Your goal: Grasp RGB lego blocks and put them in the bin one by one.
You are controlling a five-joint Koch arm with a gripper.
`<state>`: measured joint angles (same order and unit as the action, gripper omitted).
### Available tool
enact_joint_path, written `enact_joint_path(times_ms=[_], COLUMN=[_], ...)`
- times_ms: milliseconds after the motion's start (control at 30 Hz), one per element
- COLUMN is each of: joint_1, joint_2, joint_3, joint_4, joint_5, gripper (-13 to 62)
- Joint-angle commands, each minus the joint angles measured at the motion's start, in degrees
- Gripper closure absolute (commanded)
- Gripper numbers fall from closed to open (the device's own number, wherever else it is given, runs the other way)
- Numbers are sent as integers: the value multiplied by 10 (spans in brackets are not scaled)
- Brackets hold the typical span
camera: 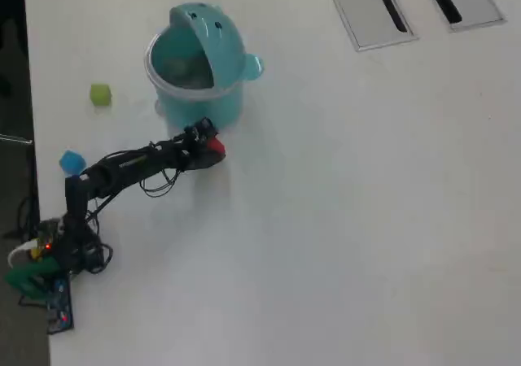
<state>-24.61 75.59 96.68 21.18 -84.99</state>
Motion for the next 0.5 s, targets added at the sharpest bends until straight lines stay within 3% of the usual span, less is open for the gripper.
enact_joint_path(times_ms=[0,467], joint_1=[-6,-8], joint_2=[54,146], joint_3=[-5,-15], joint_4=[-23,-22], joint_5=[-7,-6], gripper=[330,330])
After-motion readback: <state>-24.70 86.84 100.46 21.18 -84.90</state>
